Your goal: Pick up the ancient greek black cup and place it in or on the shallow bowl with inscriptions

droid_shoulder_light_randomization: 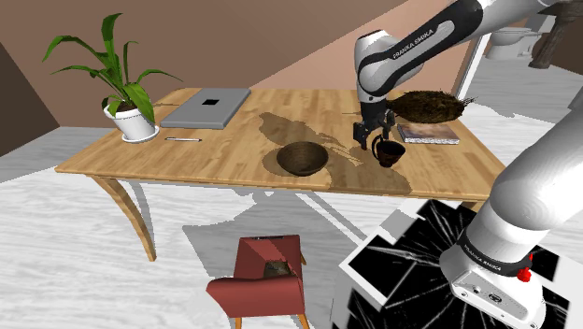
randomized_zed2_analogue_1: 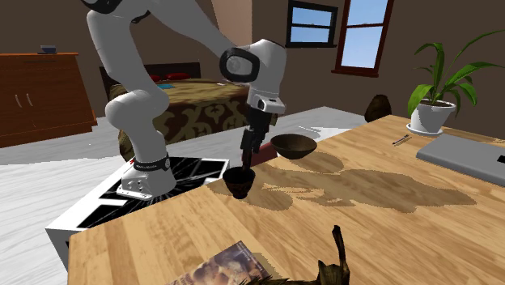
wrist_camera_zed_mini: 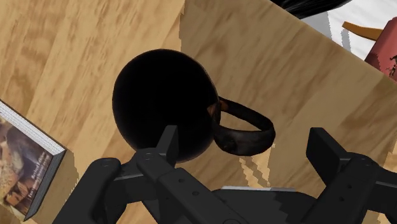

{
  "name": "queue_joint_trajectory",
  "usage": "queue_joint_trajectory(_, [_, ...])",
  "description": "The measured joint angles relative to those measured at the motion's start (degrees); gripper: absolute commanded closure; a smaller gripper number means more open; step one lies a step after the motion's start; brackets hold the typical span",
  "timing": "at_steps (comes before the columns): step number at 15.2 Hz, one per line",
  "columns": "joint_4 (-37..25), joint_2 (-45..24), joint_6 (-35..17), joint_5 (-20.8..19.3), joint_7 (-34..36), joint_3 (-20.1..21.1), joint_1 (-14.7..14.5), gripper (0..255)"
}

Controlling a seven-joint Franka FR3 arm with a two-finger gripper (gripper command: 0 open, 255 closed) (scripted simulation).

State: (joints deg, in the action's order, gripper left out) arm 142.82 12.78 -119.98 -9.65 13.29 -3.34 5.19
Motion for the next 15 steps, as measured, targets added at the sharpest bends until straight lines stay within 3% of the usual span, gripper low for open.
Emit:
queue_joint_trajectory(8, [1.32,-0.74,-2.11,-0.30,0.07,-0.21,0.19,0])
queue_joint_trajectory(9, [1.32,-0.75,-2.11,-0.30,0.07,-0.21,0.20,255])
queue_joint_trajectory(15, [1.31,-0.73,-2.11,-0.31,0.07,-0.20,0.19,255])
